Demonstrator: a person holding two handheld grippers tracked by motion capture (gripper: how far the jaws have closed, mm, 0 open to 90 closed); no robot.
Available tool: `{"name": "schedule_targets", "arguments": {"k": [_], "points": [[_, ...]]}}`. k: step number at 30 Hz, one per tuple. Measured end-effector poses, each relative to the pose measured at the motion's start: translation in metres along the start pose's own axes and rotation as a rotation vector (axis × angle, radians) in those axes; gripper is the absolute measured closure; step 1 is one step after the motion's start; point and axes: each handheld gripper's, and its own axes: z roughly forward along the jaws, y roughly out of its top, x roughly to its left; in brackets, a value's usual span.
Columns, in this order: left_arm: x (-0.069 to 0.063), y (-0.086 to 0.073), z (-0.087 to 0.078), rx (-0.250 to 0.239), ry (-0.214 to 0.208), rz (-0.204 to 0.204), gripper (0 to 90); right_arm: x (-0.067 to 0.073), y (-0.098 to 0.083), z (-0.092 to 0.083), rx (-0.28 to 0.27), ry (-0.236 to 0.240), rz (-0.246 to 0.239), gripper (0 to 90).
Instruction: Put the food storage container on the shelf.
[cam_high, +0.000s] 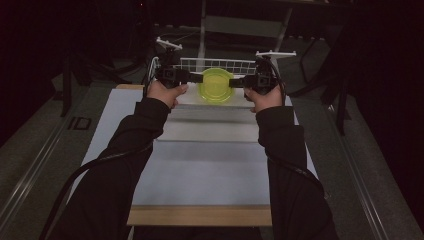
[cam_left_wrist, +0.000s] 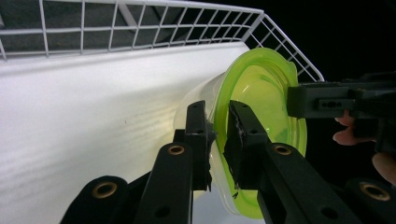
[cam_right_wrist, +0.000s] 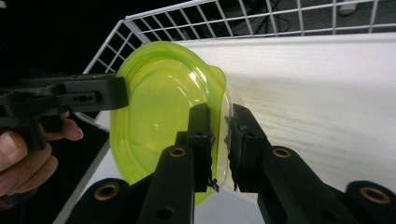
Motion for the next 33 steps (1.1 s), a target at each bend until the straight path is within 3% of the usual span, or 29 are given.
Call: {"name": "schedule_targets", "arguments": {"k": [6, 11, 16, 19, 25, 33], "points": [[0.008, 0.005, 0.011, -0.018, 0.014, -0.011, 77.5, -0.006, 0.007, 0.008, -0.020, -0.016, 0.009, 73.8], [0.013, 0.008, 0.018, -0.019, 0.068, 0.018, 71.5, -0.014, 0.010, 0.018, -0.028, -0.033, 0.041, 67.5], [0.019, 0.007, 0.022, -0.055, 0.068, 0.010, 63.7, -0.022, 0.013, 0.022, -0.031, -0.020, 0.074, 63.3], [0.017, 0.007, 0.020, -0.066, 0.079, 0.036, 59.7, -0.021, 0.013, 0.022, -0.033, -0.014, 0.076, 58.6], [0.009, 0.009, 0.002, -0.110, 0.087, 0.073, 54.8, -0.006, 0.014, 0.006, -0.070, -0.014, -0.006, 50.1], [-0.005, -0.001, -0.024, -0.160, 0.034, 0.124, 54.8, 0.009, -0.002, -0.013, -0.073, -0.040, -0.113, 48.6]]}}
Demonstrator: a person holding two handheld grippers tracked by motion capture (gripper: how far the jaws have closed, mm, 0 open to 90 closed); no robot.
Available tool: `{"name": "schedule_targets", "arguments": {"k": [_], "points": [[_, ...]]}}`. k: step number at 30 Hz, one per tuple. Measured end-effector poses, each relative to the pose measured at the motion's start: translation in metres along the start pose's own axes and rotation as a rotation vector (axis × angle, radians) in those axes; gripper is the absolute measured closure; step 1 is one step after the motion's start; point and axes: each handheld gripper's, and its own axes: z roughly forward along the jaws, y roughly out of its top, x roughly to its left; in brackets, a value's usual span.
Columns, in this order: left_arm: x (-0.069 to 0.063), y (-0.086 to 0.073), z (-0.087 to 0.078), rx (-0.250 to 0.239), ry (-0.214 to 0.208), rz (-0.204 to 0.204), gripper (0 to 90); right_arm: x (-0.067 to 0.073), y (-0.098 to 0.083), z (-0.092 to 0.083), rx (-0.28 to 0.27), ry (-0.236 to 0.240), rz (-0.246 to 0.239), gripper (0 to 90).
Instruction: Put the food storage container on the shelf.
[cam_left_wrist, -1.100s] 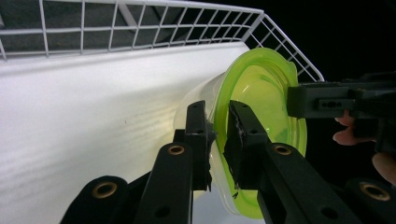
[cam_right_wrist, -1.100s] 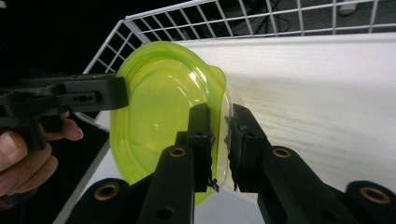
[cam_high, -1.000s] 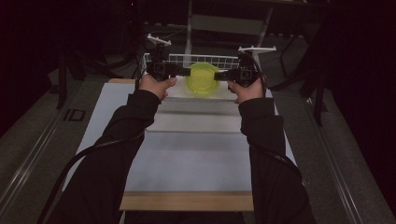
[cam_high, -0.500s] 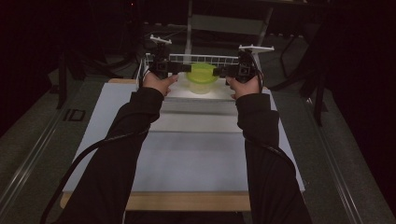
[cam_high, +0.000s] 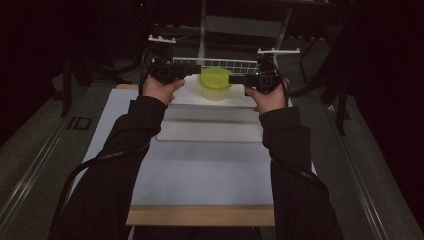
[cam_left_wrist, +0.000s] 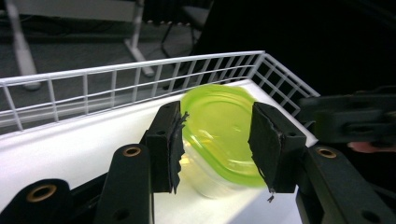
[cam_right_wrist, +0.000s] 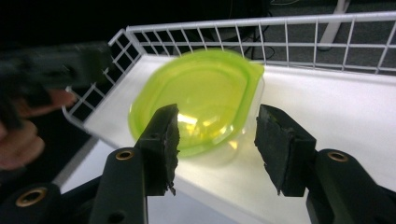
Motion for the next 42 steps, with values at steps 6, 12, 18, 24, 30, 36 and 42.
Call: {"name": "schedule_targets", "arguments": {"k": [6, 12, 18, 24, 30, 36, 42], "points": [[-0.009, -0.017, -0.015, -0.034, -0.067, 0.012, 54.7, 0.003, -0.020, -0.009, 0.010, -0.006, -0.046, 48.7], [-0.014, -0.034, -0.027, -0.041, -0.078, 0.045, 52.2, 0.007, -0.042, -0.011, 0.024, 0.001, -0.129, 48.1], [-0.015, -0.057, -0.036, -0.064, -0.091, 0.084, 52.1, 0.010, -0.060, -0.006, 0.003, 0.015, -0.226, 54.1], [-0.010, -0.093, -0.040, -0.112, -0.086, 0.116, 39.9, 0.014, -0.075, 0.008, 0.032, 0.010, -0.268, 78.1], [-0.012, -0.130, -0.042, -0.176, -0.100, 0.214, 15.8, 0.018, -0.075, 0.025, -0.018, -0.028, -0.258, 89.6], [-0.015, -0.161, -0.043, -0.171, -0.100, 0.206, 1.6, 0.017, -0.068, 0.037, -0.025, -0.045, -0.228, 89.6], [-0.015, -0.180, -0.049, -0.166, -0.108, 0.207, 1.7, 0.014, -0.063, 0.050, -0.035, -0.051, -0.198, 88.5]]}}
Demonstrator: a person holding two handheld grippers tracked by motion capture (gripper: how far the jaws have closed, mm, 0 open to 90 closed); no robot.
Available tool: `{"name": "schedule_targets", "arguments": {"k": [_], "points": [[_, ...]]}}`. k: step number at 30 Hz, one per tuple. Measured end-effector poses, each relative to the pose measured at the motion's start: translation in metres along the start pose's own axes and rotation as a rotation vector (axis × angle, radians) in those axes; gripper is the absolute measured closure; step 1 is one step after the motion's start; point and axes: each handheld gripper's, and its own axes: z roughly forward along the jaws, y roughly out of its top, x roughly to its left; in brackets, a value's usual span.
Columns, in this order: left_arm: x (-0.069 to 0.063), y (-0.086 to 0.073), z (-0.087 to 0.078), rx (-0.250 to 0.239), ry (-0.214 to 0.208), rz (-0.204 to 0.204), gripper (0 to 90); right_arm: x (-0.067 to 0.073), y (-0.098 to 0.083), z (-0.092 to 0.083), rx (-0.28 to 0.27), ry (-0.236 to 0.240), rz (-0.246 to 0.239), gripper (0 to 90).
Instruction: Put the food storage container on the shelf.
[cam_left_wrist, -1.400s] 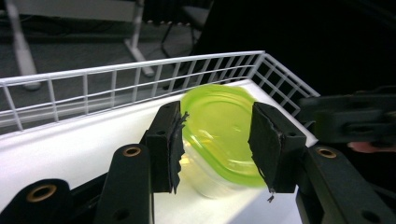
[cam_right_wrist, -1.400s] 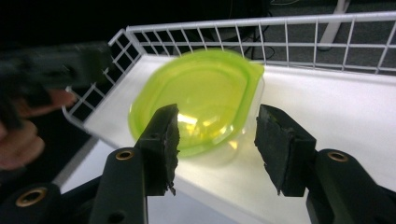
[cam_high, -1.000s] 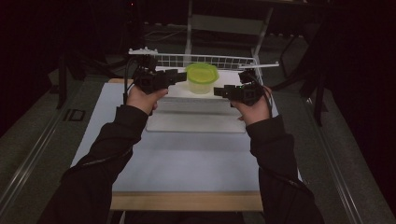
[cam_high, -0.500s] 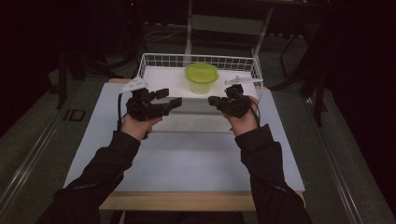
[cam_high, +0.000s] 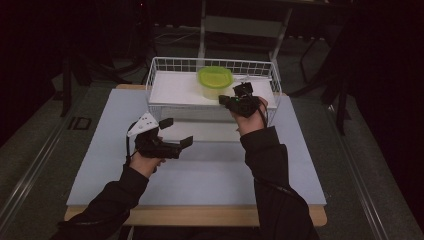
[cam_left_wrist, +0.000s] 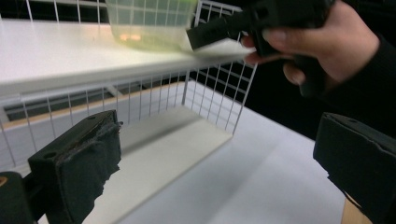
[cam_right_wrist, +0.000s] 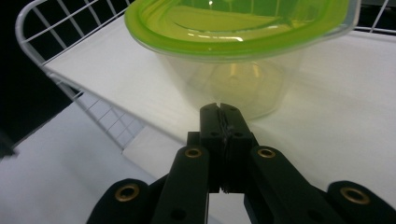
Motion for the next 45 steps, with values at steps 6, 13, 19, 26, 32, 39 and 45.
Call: {"name": "schedule_targets", "arguments": {"k": [6, 13, 19, 26, 32, 39, 45], "points": [[-0.002, -0.003, -0.004, -0.008, -0.001, 0.001, 1.7, 0.003, 0.001, 0.008, 0.003, 0.002, 0.000, 85.7], [-0.005, -0.008, -0.007, -0.007, -0.001, 0.023, 1.7, 0.012, -0.006, -0.005, -0.020, 0.038, -0.011, 78.1], [-0.001, -0.017, -0.016, 0.012, 0.010, 0.039, 1.7, 0.026, -0.026, -0.027, -0.041, 0.079, -0.082, 55.3], [-0.001, -0.025, -0.026, 0.024, 0.016, 0.053, 1.7, 0.033, -0.060, -0.045, -0.036, 0.158, -0.132, 23.0], [-0.009, -0.037, -0.031, 0.047, -0.009, 0.086, 1.7, 0.033, -0.099, -0.054, -0.015, 0.200, -0.161, 14.7], [-0.016, -0.052, -0.033, 0.091, -0.049, 0.138, 1.7, 0.018, -0.135, -0.063, -0.013, 0.184, -0.143, 15.3], [-0.014, -0.064, -0.038, 0.130, -0.065, 0.150, 1.7, 0.004, -0.158, -0.075, -0.020, 0.159, -0.137, 15.4]]}}
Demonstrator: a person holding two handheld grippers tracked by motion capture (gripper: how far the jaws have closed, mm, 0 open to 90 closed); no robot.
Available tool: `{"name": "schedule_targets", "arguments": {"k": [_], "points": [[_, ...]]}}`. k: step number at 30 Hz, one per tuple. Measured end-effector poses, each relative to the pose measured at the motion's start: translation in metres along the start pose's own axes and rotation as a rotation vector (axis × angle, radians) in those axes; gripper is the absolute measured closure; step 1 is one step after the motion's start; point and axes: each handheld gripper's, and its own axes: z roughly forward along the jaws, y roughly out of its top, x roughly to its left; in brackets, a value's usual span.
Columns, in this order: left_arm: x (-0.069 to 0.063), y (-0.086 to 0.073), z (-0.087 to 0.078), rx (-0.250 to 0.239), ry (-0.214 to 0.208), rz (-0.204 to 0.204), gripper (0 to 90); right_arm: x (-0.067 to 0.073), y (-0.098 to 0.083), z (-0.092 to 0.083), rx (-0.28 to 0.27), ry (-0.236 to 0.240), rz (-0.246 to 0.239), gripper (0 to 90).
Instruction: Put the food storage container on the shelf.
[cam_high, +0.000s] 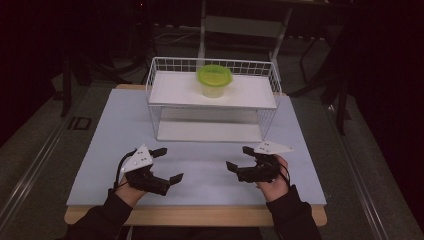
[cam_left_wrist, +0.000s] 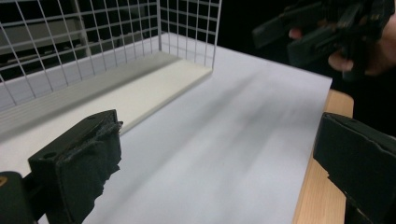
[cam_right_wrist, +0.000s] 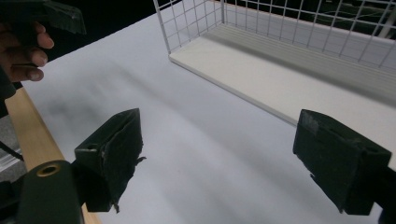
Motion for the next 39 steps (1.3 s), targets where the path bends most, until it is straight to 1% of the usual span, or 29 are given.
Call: {"name": "schedule_targets", "arguments": {"k": [2, 4, 6, 8, 10, 14, 15, 17, 20, 23, 24, 26, 28, 30, 31, 33, 36, 39], "points": [[0.002, -0.004, -0.002, 0.008, 0.001, -0.002, 1.7, -0.002, -0.004, -0.004, -0.009, -0.015, 0.001, 15.4], [0.004, -0.007, -0.004, 0.015, 0.006, 0.002, 1.7, -0.004, -0.007, -0.009, -0.016, -0.012, 0.005, 15.4], [0.007, -0.011, -0.006, 0.025, 0.014, 0.007, 1.6, -0.005, -0.011, -0.012, -0.018, -0.024, -0.009, 15.6], [0.009, -0.014, -0.007, 0.029, 0.012, -0.003, 1.7, -0.006, -0.014, -0.013, -0.011, -0.027, -0.018, 15.6], [0.011, -0.017, -0.009, 0.039, 0.017, -0.004, 1.6, -0.005, -0.017, -0.015, -0.008, -0.034, -0.027, 15.7], [0.014, -0.022, -0.010, 0.049, 0.018, 0.000, 1.7, -0.004, -0.024, -0.017, 0.001, -0.033, -0.039, 15.7], [0.014, -0.023, -0.010, 0.049, 0.020, 0.006, 1.7, -0.004, -0.026, -0.018, 0.004, -0.033, -0.040, 15.7], [0.016, -0.025, -0.010, 0.047, 0.019, 0.002, 1.7, -0.005, -0.030, -0.020, 0.002, -0.028, -0.034, 15.7], [0.017, -0.025, -0.010, 0.046, 0.017, 0.007, 1.7, -0.006, -0.036, -0.021, 0.009, -0.030, -0.032, 15.6], [0.018, -0.026, -0.011, 0.042, 0.013, -0.013, 1.7, -0.008, -0.040, -0.023, 0.025, -0.040, -0.034, 15.6], [0.018, -0.026, -0.011, 0.042, 0.014, -0.013, 1.7, -0.008, -0.041, -0.024, 0.025, -0.032, -0.022, 15.6], [0.019, -0.026, -0.012, 0.039, 0.011, -0.022, 1.7, -0.008, -0.042, -0.025, 0.025, -0.047, -0.028, 15.6], [0.018, -0.026, -0.011, 0.042, 0.007, -0.026, 1.7, -0.010, -0.043, -0.028, 0.021, -0.043, -0.024, 15.6], [0.018, -0.027, -0.011, 0.050, 0.004, -0.024, 1.7, -0.012, -0.044, -0.031, 0.021, -0.061, -0.028, 15.6], [0.018, -0.027, -0.010, 0.052, 0.002, -0.025, 1.7, -0.014, -0.045, -0.032, 0.020, -0.064, -0.021, 15.6], [0.018, -0.027, -0.010, 0.051, 0.001, -0.028, 1.7, -0.017, -0.047, -0.033, 0.018, -0.063, 0.001, 15.6], [0.018, -0.026, -0.010, 0.051, 0.003, -0.025, 1.7, -0.019, -0.048, -0.032, 0.022, -0.064, 0.008, 15.6], [0.018, -0.026, -0.011, 0.044, 0.006, -0.033, 1.7, -0.018, -0.047, -0.031, 0.028, -0.066, -0.001, 15.6]]}}
